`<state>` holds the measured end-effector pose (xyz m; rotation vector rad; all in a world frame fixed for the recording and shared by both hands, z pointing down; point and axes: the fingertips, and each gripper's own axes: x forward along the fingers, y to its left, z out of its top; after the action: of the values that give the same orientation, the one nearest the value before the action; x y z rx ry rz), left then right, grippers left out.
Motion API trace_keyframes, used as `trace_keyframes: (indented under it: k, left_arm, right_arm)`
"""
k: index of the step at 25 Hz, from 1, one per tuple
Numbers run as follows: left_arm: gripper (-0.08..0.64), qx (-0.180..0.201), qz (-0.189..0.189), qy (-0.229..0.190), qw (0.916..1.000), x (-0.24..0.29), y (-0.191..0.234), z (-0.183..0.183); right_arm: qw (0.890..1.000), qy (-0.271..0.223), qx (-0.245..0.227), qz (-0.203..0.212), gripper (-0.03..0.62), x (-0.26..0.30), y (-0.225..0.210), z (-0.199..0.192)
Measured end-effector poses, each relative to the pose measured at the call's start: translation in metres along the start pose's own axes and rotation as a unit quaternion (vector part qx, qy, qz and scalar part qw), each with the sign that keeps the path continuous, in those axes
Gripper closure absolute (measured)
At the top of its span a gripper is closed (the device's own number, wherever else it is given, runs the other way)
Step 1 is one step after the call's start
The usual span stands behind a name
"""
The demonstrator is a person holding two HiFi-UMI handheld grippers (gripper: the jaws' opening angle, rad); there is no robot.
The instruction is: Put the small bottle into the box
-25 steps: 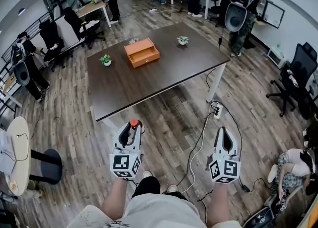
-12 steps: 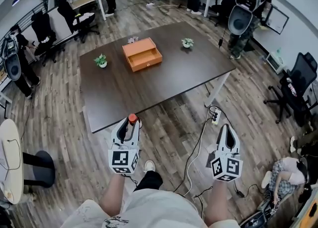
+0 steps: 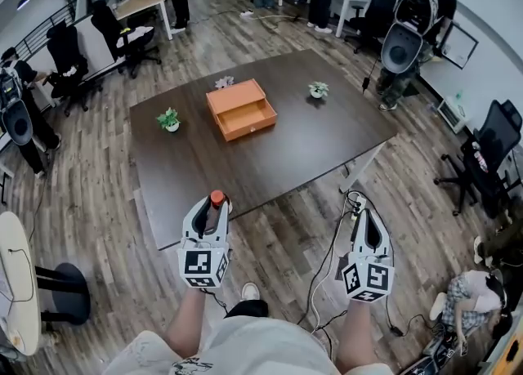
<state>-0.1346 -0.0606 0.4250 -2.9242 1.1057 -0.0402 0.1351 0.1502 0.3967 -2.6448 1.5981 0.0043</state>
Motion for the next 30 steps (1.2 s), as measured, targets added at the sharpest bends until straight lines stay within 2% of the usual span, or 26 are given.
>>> trace_keyframes:
  k: [5, 10, 15, 24, 30]
  left_arm:
    - [0.430, -0.007, -0.004, 0.000, 1.0000, 0.022, 0.024, -0.003]
    - [0.430, -0.007, -0.008, 0.001, 0.9999, 0.044, 0.049, -0.007]
    - [0.430, -0.001, -0.009, 0.008, 0.9999, 0.061, 0.070, -0.014]
    - [0.430, 0.003, 0.027, 0.015, 0.9995, 0.086, 0.103, -0.022]
    - [0.430, 0.012, 0.062, 0.014, 0.9979, 0.123, 0.110, -0.020]
  right_arm:
    - [1.000, 0.005, -0.008, -0.001, 0.591, 0.026, 0.021, -0.003]
    - [0.999, 0.014, -0.021, 0.024, 0.591, 0.061, 0.071, -0.017]
    - [0.998, 0.032, -0.021, 0.043, 0.591, 0.088, 0.098, -0.036]
    - [0.995, 0.047, -0.014, 0.092, 0.591, 0.148, 0.128, -0.057]
    - [0.991, 0.037, -0.005, 0.125, 0.591, 0.209, 0.116, -0.060]
